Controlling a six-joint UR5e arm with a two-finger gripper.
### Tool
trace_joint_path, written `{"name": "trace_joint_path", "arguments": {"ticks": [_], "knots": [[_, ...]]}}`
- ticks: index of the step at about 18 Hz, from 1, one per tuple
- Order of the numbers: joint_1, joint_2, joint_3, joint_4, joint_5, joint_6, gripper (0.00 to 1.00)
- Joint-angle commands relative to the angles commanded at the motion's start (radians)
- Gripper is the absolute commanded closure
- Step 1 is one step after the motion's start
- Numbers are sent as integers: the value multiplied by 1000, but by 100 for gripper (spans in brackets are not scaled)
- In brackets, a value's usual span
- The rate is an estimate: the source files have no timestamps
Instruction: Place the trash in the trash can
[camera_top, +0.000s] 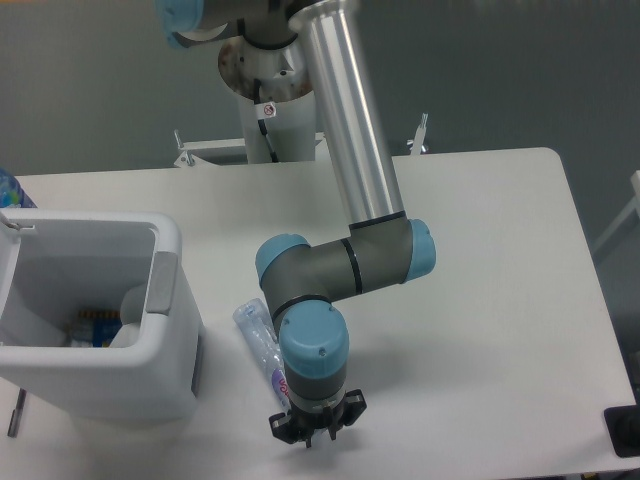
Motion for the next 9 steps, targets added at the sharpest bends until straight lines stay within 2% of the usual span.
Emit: {"name": "trace_joint_path", "arguments": {"ticks": [6,9], "knots": [[23,32,8,0,-6,15,76],[25,41,9,2,-5,17,76]]}}
